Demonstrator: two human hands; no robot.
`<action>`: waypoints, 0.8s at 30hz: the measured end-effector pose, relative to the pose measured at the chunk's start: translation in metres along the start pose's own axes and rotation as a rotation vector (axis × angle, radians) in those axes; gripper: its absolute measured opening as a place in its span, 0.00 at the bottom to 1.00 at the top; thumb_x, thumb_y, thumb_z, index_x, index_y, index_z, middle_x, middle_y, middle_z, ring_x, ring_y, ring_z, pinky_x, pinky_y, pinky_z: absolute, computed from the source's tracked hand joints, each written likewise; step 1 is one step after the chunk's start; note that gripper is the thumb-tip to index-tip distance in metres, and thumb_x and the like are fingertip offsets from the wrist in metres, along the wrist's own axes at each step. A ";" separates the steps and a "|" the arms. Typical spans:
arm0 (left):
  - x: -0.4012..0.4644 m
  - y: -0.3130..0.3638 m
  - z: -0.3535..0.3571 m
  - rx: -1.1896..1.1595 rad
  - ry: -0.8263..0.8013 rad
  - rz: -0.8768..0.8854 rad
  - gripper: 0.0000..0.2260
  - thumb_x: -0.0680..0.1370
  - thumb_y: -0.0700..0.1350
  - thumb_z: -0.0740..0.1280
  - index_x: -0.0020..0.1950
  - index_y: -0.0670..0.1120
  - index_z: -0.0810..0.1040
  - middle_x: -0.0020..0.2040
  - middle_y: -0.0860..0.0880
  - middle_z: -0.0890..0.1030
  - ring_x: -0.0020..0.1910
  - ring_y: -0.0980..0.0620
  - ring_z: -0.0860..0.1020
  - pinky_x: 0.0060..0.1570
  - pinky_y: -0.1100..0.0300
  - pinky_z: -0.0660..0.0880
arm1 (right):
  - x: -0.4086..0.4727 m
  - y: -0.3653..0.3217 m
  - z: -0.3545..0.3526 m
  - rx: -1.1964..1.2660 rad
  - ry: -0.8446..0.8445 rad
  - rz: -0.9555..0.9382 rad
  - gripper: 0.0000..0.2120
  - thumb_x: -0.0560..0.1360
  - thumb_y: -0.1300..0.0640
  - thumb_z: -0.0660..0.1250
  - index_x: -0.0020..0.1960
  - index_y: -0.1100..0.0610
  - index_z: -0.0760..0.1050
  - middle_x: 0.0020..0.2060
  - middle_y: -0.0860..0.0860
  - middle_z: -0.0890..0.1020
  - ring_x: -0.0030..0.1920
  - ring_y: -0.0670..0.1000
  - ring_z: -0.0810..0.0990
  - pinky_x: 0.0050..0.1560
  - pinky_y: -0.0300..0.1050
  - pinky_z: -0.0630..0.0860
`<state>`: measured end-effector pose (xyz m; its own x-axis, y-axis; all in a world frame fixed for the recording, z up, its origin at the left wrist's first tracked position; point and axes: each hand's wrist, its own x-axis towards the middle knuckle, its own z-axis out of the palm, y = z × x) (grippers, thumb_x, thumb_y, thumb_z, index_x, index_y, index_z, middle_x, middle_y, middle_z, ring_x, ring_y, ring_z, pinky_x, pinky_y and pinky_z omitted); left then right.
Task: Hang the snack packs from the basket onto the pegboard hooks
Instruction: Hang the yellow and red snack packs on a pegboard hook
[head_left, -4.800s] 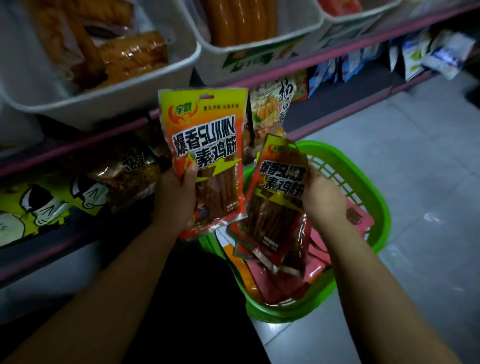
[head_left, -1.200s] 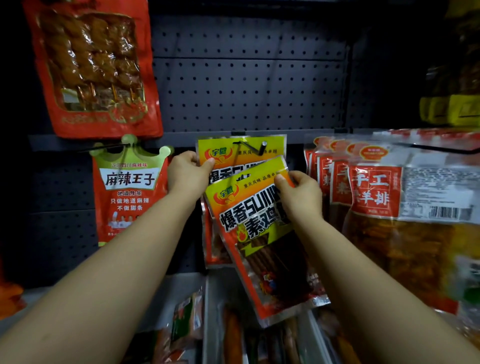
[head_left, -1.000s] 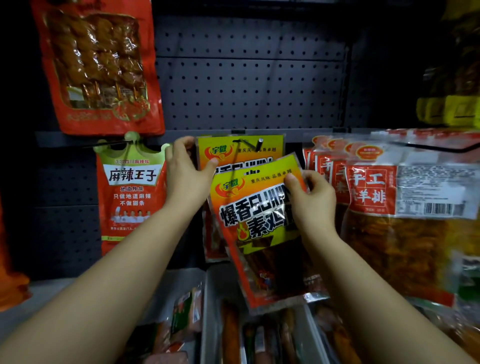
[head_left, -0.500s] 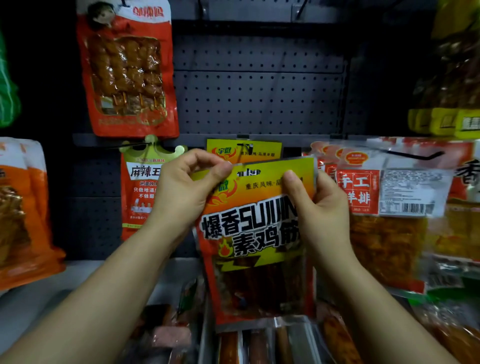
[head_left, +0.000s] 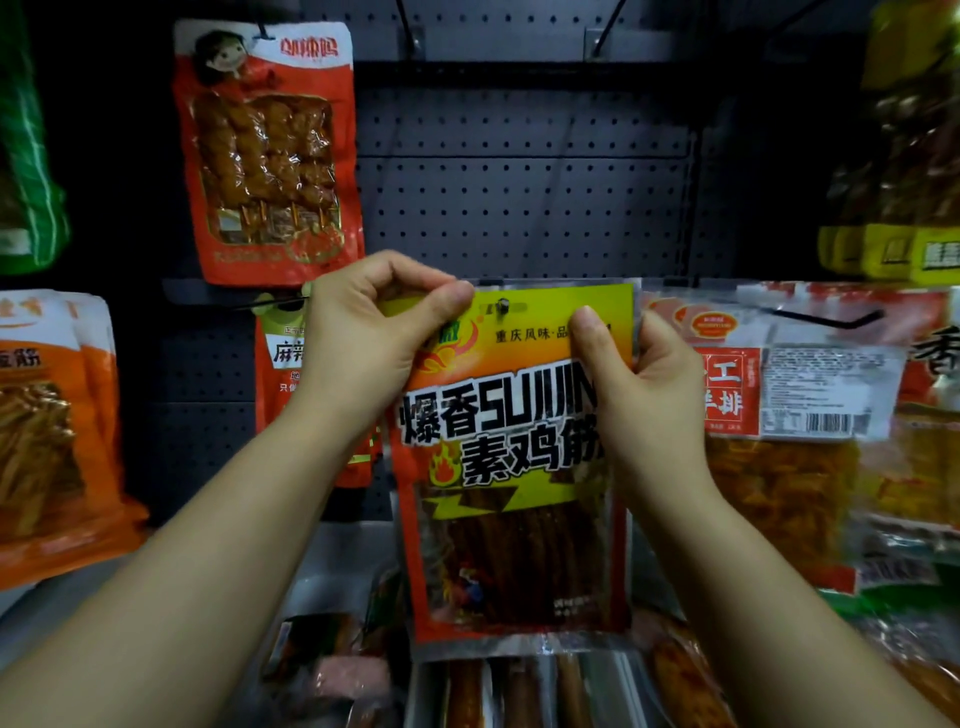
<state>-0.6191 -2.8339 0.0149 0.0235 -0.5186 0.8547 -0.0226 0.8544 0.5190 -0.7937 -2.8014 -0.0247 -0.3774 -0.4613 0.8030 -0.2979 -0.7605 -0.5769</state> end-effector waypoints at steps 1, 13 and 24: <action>-0.001 -0.004 0.001 0.003 -0.009 -0.014 0.05 0.67 0.47 0.75 0.36 0.52 0.79 0.32 0.59 0.83 0.33 0.64 0.80 0.34 0.70 0.74 | -0.001 0.003 0.000 -0.010 -0.002 0.019 0.08 0.76 0.51 0.67 0.40 0.53 0.77 0.36 0.51 0.83 0.39 0.50 0.82 0.41 0.54 0.80; -0.032 -0.060 -0.009 -0.193 0.013 -0.336 0.25 0.69 0.41 0.73 0.61 0.52 0.69 0.46 0.51 0.85 0.46 0.57 0.83 0.43 0.65 0.79 | -0.016 0.046 -0.001 -0.060 -0.030 0.152 0.09 0.77 0.53 0.66 0.39 0.55 0.73 0.23 0.45 0.69 0.27 0.41 0.67 0.29 0.37 0.65; -0.005 -0.123 0.009 0.120 -0.026 -0.386 0.03 0.76 0.43 0.68 0.46 0.43 0.77 0.46 0.39 0.83 0.45 0.43 0.81 0.51 0.45 0.77 | 0.026 0.088 0.015 -0.399 -0.041 0.283 0.11 0.77 0.47 0.64 0.47 0.55 0.76 0.35 0.52 0.79 0.38 0.55 0.78 0.45 0.57 0.77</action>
<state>-0.6250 -2.9361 -0.0531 0.0282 -0.8026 0.5959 -0.1336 0.5877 0.7980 -0.8165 -2.8869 -0.0523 -0.4597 -0.6486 0.6067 -0.5042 -0.3717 -0.7795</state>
